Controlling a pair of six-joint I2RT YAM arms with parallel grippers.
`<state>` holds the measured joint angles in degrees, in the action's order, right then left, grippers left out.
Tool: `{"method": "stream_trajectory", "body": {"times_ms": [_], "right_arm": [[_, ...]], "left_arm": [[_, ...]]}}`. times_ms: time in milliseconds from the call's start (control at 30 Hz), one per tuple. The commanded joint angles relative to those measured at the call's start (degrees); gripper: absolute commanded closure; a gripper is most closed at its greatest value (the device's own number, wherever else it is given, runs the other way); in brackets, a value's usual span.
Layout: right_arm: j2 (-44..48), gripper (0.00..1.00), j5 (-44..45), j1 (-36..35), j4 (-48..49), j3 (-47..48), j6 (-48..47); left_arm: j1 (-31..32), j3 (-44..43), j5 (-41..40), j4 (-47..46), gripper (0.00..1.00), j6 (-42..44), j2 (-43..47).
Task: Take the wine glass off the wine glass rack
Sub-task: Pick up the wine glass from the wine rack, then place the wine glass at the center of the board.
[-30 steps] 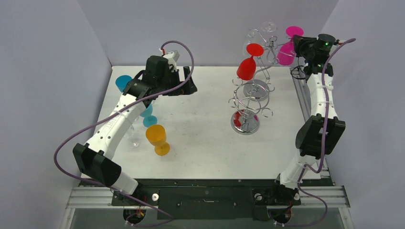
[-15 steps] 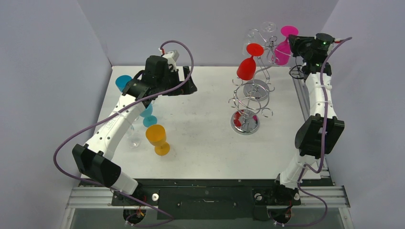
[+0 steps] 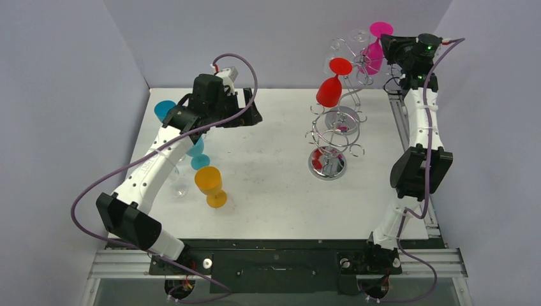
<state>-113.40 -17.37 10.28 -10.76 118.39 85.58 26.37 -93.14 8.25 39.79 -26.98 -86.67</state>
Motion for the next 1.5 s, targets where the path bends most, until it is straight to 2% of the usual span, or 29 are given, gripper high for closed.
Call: {"method": "stream_trajectory", "body": {"times_ms": [0,500,1033,1467], "right_arm": [[-1.72,1.0,-0.04,0.22,4.47,4.21,0.5],[-1.57,1.0,3.83,1.13,8.53,2.56,0.28],[2.49,1.0,10.17,2.8,6.2,-0.01,-3.67],[9.18,1.0,17.05,4.73,0.39,-1.3,-10.85]], "left_arm": [[-0.52,-1.05,0.39,-1.78,0.07,-0.02,2.46],[-0.62,-1.59,0.13,-0.93,0.07,0.0,2.54],[-0.62,-2.27,-0.19,-0.39,0.07,0.11,2.93],[-0.27,-2.72,0.05,-0.07,0.07,-0.1,3.17]]}}
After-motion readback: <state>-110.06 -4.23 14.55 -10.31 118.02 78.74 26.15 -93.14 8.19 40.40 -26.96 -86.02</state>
